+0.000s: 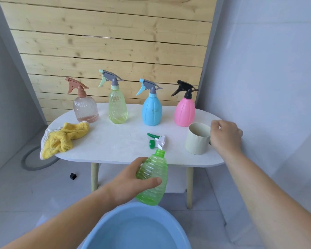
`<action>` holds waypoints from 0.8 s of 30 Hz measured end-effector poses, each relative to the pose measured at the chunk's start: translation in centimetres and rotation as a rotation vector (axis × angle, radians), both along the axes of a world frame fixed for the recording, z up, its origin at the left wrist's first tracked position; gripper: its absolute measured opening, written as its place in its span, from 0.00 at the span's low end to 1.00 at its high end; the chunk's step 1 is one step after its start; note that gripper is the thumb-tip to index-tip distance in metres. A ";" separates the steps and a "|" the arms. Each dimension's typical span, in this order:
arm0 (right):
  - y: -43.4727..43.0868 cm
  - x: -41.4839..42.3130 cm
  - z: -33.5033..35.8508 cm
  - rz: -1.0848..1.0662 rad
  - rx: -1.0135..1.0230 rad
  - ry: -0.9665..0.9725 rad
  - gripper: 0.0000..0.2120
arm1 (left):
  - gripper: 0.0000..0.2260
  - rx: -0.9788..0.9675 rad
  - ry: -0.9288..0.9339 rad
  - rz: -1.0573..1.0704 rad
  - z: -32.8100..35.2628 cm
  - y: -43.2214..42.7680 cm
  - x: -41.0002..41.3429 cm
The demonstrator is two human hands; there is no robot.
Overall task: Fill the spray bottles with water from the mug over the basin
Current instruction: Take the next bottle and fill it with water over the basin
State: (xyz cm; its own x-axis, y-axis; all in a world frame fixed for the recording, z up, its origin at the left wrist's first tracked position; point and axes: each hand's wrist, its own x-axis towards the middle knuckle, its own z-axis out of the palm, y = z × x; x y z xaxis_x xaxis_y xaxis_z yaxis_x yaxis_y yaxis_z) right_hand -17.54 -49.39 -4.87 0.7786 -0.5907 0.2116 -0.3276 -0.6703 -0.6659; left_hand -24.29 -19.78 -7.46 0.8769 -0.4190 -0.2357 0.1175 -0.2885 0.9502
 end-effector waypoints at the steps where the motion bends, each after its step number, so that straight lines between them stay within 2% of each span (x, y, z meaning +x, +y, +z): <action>1: -0.9 -0.1 -0.3 0.012 0.052 0.028 0.14 | 0.21 -0.004 0.001 -0.010 -0.1 -0.5 0.0; 7: -2.4 -1.1 -1.2 0.133 0.209 0.117 0.13 | 0.20 -0.023 0.029 -0.043 -0.7 -2.4 -0.1; 10: -2.6 -1.3 -1.8 0.133 0.221 0.105 0.20 | 0.21 -0.021 0.030 -0.052 -1.0 -2.7 0.0; 15: -2.4 -1.6 -2.0 0.146 0.178 0.098 0.09 | 0.22 -0.049 0.038 -0.043 -1.6 -2.6 -0.1; 18: -1.6 -2.3 -1.3 0.178 0.192 0.127 0.17 | 0.25 -0.077 0.029 -0.036 -1.8 -2.1 -0.3; 24: 1.4 -5.6 1.1 0.302 0.534 0.097 0.14 | 0.29 -0.078 -0.050 0.006 -1.6 0.3 -1.5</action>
